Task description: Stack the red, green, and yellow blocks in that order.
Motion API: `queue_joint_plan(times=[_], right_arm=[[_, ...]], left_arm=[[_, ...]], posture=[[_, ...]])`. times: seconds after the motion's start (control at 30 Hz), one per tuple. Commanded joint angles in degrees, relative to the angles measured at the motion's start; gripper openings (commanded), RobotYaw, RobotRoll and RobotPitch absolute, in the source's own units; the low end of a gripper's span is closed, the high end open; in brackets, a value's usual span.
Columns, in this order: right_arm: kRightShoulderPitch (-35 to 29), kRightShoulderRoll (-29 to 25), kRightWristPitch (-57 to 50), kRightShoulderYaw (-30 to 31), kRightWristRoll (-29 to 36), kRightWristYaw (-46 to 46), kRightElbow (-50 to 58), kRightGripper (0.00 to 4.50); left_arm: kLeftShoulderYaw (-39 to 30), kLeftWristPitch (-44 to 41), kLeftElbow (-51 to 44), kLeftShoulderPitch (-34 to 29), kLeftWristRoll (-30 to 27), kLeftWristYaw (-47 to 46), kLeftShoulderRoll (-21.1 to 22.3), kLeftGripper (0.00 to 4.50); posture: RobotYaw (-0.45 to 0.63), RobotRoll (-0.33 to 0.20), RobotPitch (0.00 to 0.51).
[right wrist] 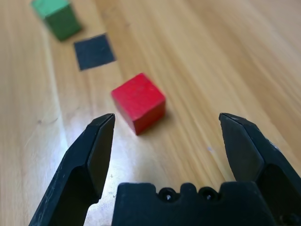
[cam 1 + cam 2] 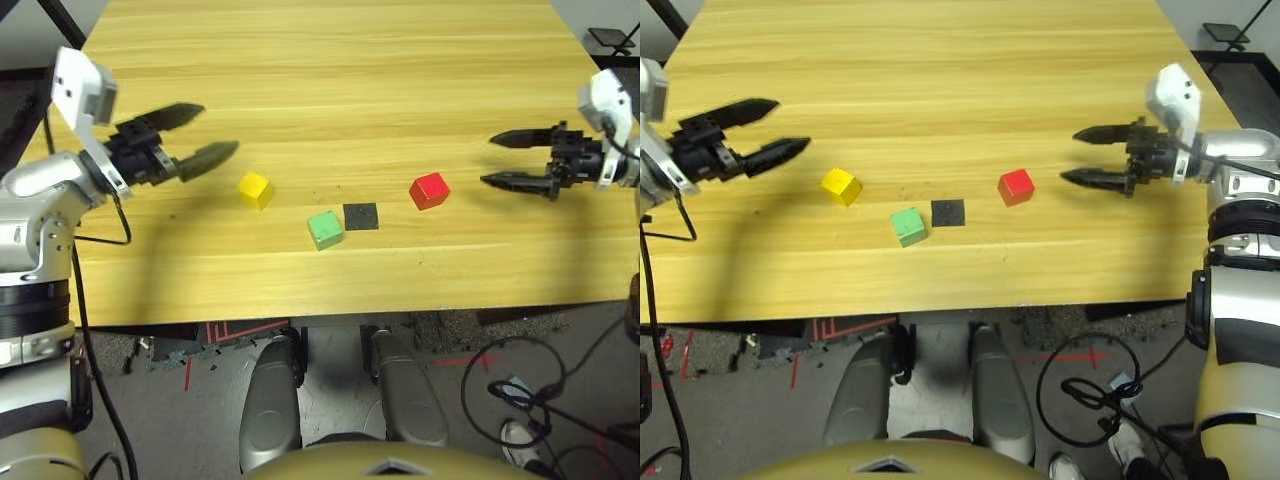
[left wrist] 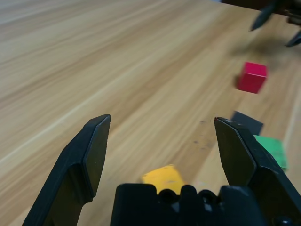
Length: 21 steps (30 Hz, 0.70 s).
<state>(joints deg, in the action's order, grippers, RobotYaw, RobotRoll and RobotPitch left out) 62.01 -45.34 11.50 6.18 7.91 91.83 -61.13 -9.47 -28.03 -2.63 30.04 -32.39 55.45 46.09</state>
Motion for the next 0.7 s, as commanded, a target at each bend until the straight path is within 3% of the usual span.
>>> queue_joint_plan(times=[0.03, 0.23, 0.67, 0.7], right_arm=[[2.74, 1.21, 4.04, 5.35, -1.64, 0.67, -2.97, 4.5], [7.57, 4.04, 10.77, 11.18, -6.13, 0.67, -8.38, 4.5], [10.23, 9.61, 16.3, 10.69, -15.51, -1.89, -12.88, 4.5], [10.28, 9.91, 16.83, 10.89, -16.46, -2.78, -12.95, 4.32]], left_arm=[[1.98, -2.12, -3.45, -1.5, -0.1, 0.48, -0.26, 4.47], [4.87, -3.7, -8.52, -5.3, 0.77, 1.57, 0.8, 4.47], [5.63, -6.31, -13.56, -6.29, 0.58, -0.78, -0.08, 4.47], [5.54, -6.49, -13.92, -6.45, 0.52, -1.03, -0.15, 4.49]], posture=[[0.15, -0.064, 0.207], [0.22, -0.059, 0.211], [0.31, -0.046, 0.222], [0.31, -0.045, 0.222]])
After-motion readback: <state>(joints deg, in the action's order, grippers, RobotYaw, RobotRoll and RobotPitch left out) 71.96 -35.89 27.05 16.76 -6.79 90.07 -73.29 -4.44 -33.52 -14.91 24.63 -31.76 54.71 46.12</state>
